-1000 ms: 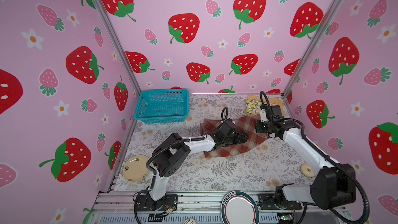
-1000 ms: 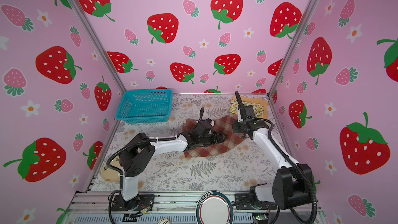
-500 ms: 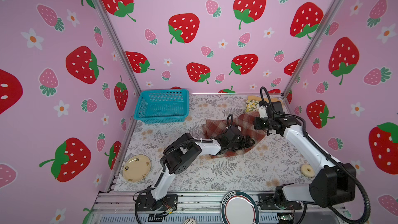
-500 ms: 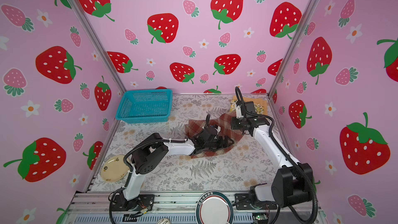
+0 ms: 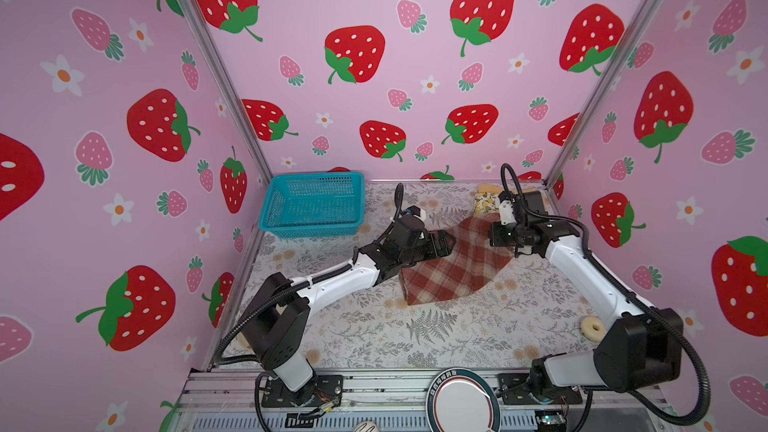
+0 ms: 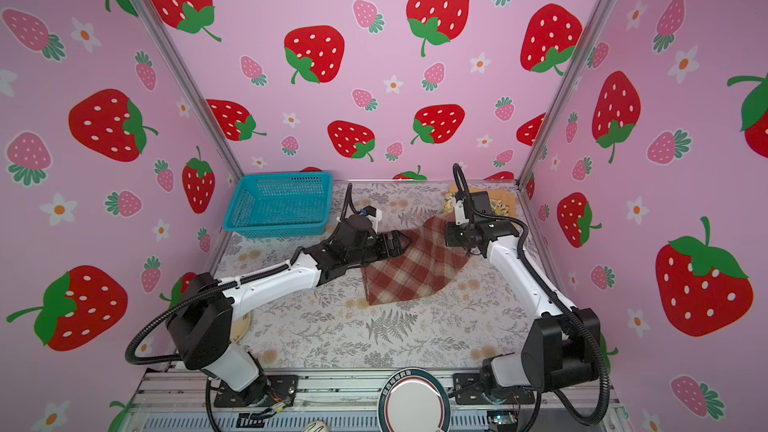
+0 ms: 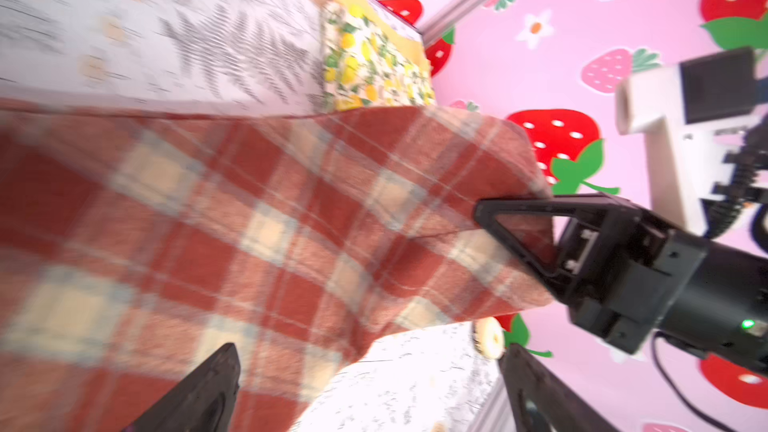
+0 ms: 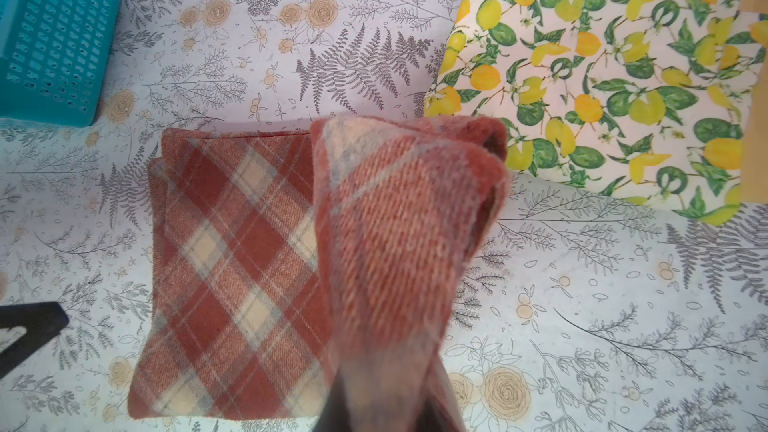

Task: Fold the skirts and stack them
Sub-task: 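Lift the strip end with the right gripper and fold it toward the left gripper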

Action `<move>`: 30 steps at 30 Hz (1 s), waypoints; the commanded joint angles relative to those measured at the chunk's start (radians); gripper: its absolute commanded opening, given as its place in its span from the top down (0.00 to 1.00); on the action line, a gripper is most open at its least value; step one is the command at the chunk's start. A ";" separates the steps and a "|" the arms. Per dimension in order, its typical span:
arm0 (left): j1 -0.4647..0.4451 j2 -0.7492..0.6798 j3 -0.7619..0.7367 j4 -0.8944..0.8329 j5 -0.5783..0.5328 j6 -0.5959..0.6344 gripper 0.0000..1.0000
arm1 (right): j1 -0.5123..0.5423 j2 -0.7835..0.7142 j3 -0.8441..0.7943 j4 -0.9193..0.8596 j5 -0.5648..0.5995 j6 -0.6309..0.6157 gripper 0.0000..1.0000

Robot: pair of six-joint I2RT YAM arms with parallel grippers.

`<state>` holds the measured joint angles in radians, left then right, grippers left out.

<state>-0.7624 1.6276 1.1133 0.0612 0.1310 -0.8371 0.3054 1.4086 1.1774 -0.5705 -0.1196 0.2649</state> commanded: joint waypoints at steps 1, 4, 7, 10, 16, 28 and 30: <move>0.031 0.037 -0.070 -0.110 -0.045 0.056 0.00 | 0.015 0.019 0.025 -0.009 -0.084 0.030 1.00; 0.049 0.090 -0.084 -0.102 -0.038 0.058 0.01 | 0.034 0.013 0.001 0.015 -0.108 0.061 1.00; 0.051 0.135 -0.102 -0.075 -0.052 0.050 0.01 | 0.040 0.003 -0.012 0.033 -0.137 0.085 1.00; 0.050 0.168 -0.111 -0.056 -0.055 0.036 0.01 | 0.047 0.004 -0.013 0.045 -0.180 0.114 1.00; 0.050 0.204 -0.110 -0.030 -0.036 0.023 0.02 | 0.074 0.038 -0.049 0.138 -0.305 0.207 1.00; 0.050 0.201 -0.128 0.001 -0.027 0.029 0.02 | 0.179 0.180 -0.165 0.470 -0.482 0.434 1.00; 0.050 0.201 -0.127 0.005 -0.021 0.028 0.02 | 0.181 0.200 -0.177 0.498 -0.482 0.450 1.00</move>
<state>-0.7113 1.8084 0.9974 0.0612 0.0982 -0.8078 0.4805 1.5959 1.0126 -0.1806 -0.5438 0.6399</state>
